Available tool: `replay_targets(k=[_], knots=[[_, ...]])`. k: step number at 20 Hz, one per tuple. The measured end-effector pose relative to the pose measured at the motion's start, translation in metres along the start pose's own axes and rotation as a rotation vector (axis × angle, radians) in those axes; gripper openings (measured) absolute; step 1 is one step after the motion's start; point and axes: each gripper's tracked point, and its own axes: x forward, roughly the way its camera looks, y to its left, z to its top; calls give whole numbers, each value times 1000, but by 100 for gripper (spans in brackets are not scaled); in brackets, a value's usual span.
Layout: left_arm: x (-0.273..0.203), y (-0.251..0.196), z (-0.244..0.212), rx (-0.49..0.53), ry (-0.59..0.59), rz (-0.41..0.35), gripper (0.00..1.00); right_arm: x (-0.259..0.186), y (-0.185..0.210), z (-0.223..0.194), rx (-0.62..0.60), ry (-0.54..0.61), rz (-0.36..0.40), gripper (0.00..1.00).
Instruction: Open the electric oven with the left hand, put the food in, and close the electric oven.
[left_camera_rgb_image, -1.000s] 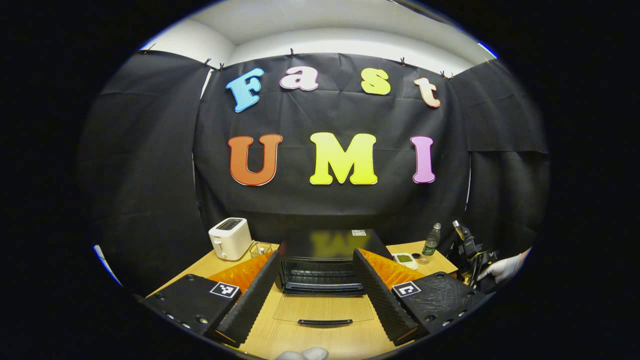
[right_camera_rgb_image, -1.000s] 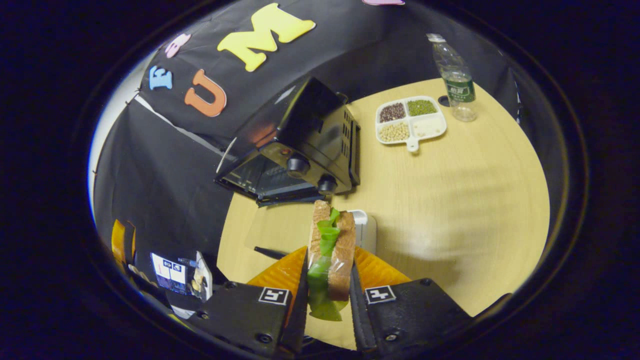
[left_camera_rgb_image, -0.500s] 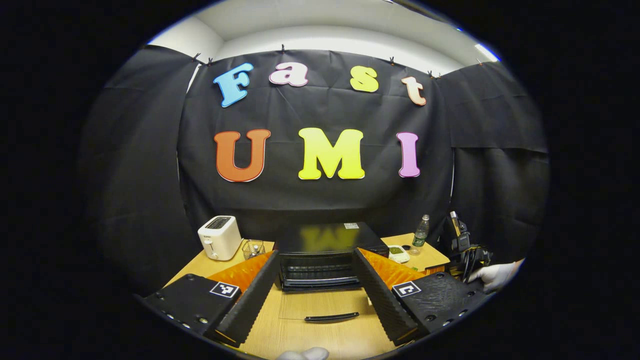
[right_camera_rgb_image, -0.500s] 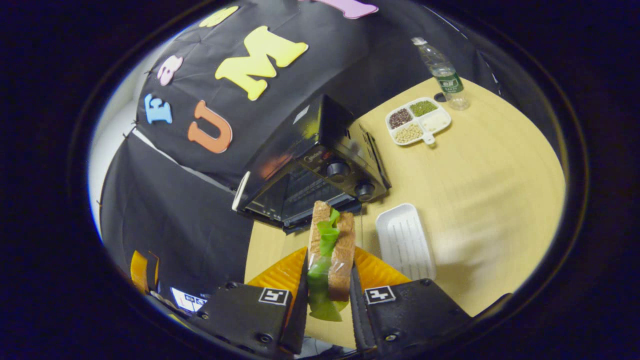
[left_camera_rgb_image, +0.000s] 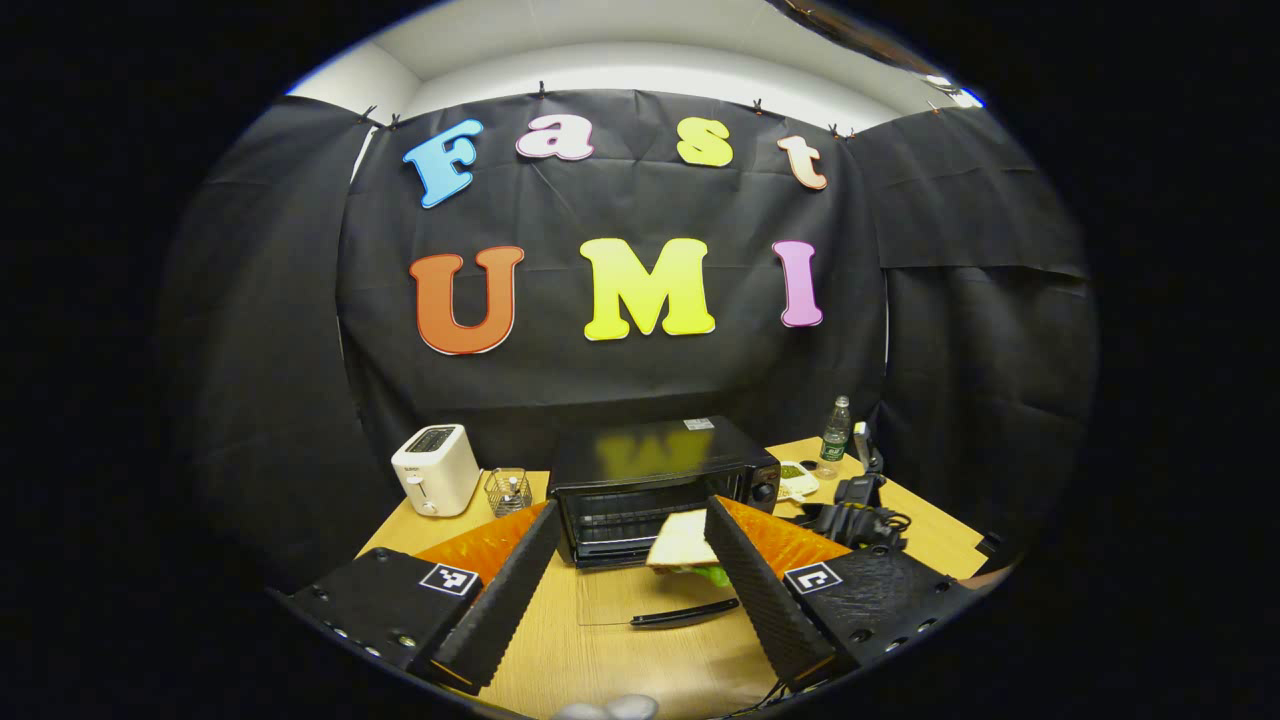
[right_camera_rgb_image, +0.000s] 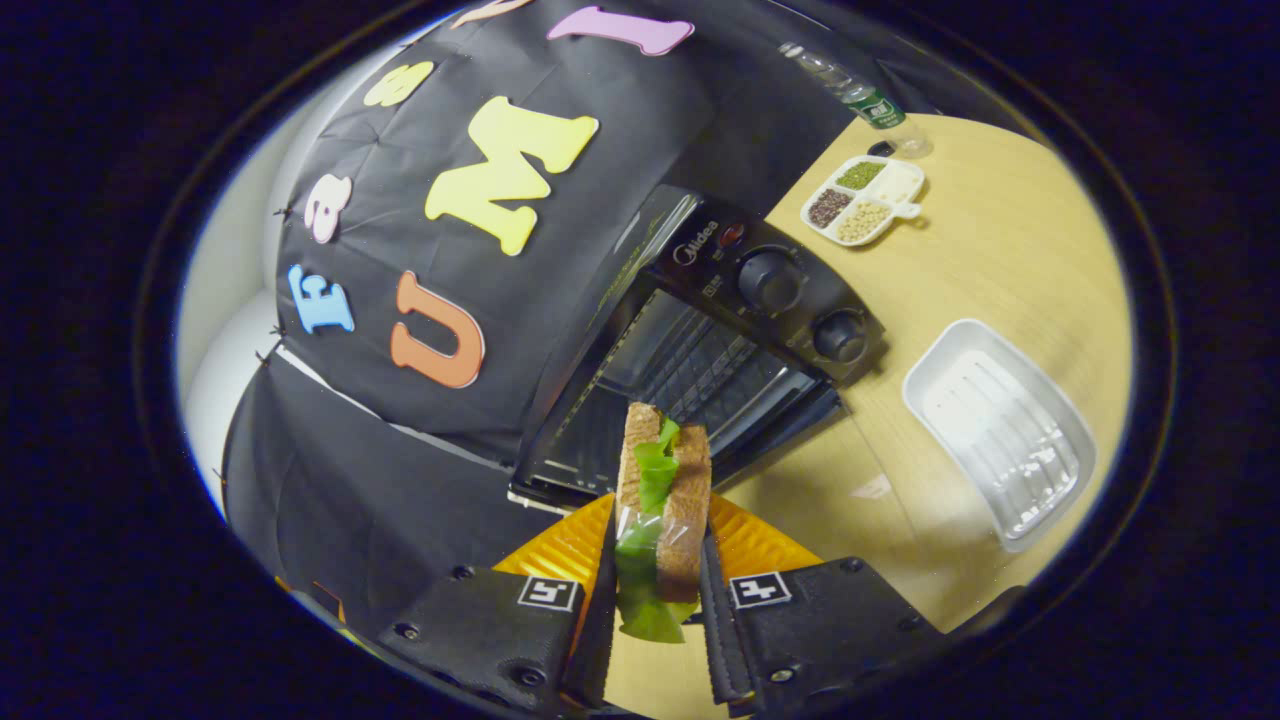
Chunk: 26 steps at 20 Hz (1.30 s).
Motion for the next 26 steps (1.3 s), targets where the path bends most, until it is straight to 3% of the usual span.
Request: replay_targets(k=[9, 16, 20, 22, 23, 25, 26], knots=[[5, 2, -19, 12, 7, 18, 95, 80, -4, 19, 149, -214, -50, 31], [0, 15, -27, 9, 15, 57, 96, 116, 4, 23, 144, -254, -70, 32], [1, 16, -26, 7, 7, 61, 96, 120, 0, 27, 58, -266, -117, 34], [1, 17, -25, 6, 2, 63, 96, 118, -3, 30, -37, -271, -167, 40], [2, 17, -24, 2, 4, 62, 96, 115, -4, 33, -101, -255, -197, 48], [3, 17, -24, -5, 1, 61, 95, 115, -6, 36, -223, -231, -250, 78], [3, 16, -24, -8, -1, 62, 95, 113, -6, 39, -285, -223, -268, 88]])
